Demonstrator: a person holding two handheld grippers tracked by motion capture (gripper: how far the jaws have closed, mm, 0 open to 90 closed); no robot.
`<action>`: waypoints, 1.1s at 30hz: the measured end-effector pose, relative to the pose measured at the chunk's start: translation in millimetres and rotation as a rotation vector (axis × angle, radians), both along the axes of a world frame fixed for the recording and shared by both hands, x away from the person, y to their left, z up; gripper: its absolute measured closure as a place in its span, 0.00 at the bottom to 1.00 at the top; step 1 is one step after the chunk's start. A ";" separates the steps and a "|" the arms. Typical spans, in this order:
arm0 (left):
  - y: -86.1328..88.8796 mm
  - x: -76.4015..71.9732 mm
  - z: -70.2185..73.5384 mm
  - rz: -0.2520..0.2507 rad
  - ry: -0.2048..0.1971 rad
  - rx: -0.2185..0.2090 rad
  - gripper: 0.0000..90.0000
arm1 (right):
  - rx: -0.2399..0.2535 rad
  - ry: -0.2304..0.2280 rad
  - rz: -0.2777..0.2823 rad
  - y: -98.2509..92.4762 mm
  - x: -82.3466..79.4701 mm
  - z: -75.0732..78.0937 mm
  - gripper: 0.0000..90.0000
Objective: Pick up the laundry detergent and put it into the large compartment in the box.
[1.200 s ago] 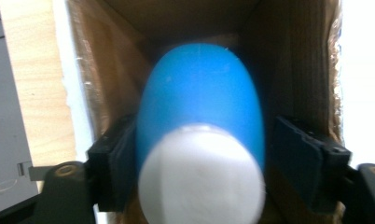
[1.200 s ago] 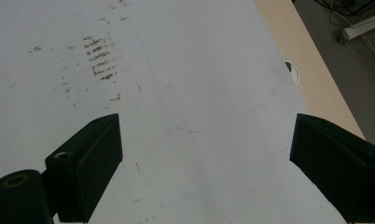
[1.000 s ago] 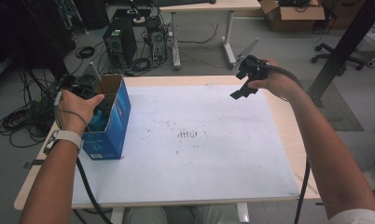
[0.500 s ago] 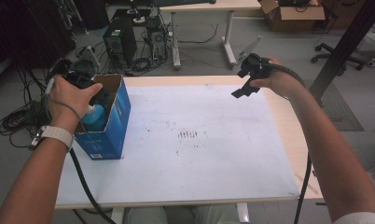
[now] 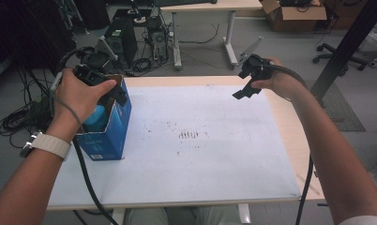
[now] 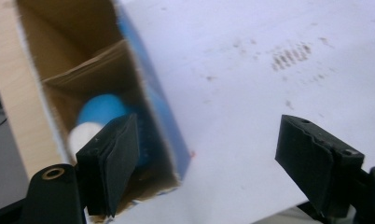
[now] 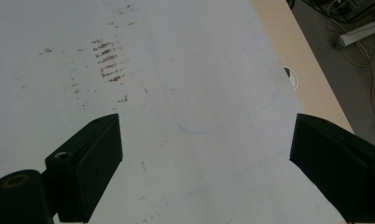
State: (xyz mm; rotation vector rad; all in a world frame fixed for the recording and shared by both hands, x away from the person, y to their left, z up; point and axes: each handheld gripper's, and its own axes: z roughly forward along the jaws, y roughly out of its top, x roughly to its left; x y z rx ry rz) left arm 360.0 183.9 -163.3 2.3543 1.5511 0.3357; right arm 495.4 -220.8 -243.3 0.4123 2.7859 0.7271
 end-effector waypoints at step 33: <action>-58.4 -34.3 -10.5 -0.223 0.005 -0.057 0.08 | 0.010 -0.011 -0.005 0.2 -0.8 -0.2 0.10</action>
